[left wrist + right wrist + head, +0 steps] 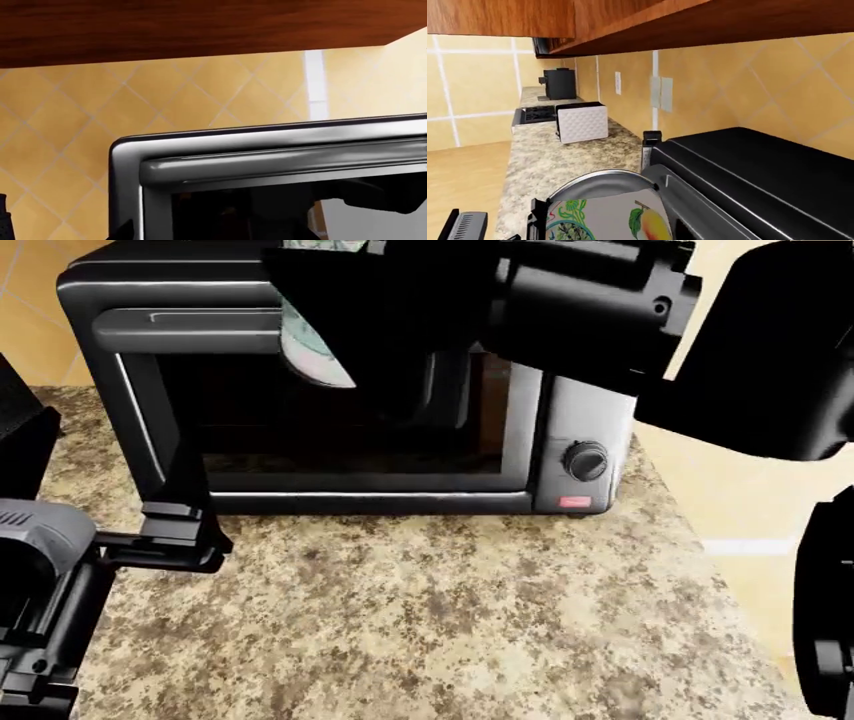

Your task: Pick the cans from the counter and place them in their designated side in the cabinet.

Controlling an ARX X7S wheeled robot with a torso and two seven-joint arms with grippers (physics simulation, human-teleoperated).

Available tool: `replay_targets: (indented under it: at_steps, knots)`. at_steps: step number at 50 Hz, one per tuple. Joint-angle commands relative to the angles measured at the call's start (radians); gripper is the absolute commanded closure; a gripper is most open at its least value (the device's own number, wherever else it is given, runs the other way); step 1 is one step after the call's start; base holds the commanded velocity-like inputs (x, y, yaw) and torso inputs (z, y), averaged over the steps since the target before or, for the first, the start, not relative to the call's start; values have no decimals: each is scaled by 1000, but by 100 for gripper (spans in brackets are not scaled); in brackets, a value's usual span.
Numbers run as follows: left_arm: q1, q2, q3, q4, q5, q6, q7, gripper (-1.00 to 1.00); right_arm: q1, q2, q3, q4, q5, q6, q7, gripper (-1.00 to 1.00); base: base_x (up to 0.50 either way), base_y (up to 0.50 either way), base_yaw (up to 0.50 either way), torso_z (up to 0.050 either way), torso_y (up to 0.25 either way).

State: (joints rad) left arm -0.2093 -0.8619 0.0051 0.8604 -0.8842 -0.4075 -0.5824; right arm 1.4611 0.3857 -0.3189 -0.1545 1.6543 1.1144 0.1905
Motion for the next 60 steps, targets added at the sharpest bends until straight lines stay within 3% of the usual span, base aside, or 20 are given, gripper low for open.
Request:
replay_targets:
  at_steps: [1,27,36,60]
  knots:
    - [-9,-3,3,5,-7,-4,-6,-100,81,-13,24,65,-37,-18,0,100,0,0,0,0,0]
    - [-33,15,43,0,10,-11,-8,-100,371,-64,-51,357,-230,-68,-270,100,0,0,0,0,1]
    - [-37,13,43,-3,7,-10,-9,-100,389,-104,-41,435,-202,-81,-321,100,0,0,0,1,0]
    - [-41,11,48,-11,9,-3,-3,-100,656,-230,-124,863,-442,-310,-536,100,0,0,0,0,1]
